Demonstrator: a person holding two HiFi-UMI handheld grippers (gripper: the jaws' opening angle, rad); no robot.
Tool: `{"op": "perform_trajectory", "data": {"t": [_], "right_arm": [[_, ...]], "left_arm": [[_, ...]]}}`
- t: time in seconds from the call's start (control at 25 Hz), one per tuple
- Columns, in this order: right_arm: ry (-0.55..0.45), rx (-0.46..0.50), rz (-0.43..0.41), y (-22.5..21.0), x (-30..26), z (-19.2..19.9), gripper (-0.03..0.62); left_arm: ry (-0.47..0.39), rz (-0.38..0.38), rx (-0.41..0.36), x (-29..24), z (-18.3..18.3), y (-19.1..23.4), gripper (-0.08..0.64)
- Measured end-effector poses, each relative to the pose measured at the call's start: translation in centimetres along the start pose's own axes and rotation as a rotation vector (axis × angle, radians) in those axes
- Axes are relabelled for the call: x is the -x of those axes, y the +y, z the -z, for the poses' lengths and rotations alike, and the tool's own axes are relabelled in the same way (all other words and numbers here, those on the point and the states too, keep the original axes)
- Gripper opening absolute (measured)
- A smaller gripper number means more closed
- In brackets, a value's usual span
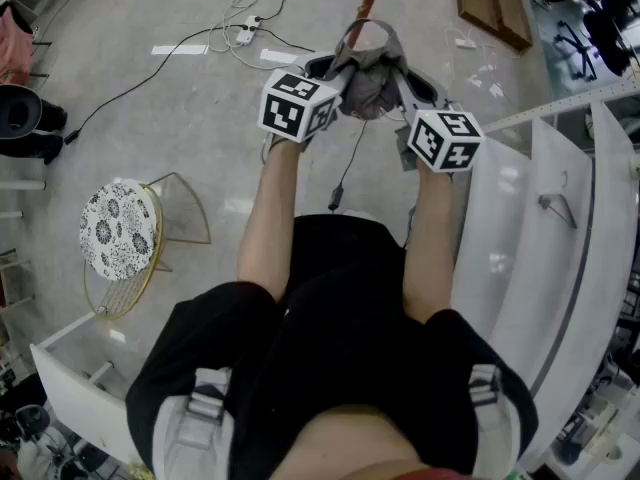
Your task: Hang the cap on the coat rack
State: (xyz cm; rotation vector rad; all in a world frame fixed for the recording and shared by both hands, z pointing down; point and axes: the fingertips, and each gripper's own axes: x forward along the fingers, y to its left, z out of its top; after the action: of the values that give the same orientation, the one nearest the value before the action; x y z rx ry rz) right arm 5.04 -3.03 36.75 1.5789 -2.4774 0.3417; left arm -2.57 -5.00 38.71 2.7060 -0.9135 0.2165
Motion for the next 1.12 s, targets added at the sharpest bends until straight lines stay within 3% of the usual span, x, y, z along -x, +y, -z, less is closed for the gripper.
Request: {"op": "perform_trajectory", "data": {"t": [0.72, 1.12], "right_arm": [[0.056, 0.021, 0.034, 2.3, -1.5, 1.7, 0.017], [0.109, 0.007, 0.047, 1.2, -1.4, 3.4, 0.017]], "left_arm": [[0.024, -0.016, 0.028, 1.7, 1.7, 1.9, 0.064], [0.047, 0.004, 0.063, 0.5, 3.3, 1.5, 0.064]]}}
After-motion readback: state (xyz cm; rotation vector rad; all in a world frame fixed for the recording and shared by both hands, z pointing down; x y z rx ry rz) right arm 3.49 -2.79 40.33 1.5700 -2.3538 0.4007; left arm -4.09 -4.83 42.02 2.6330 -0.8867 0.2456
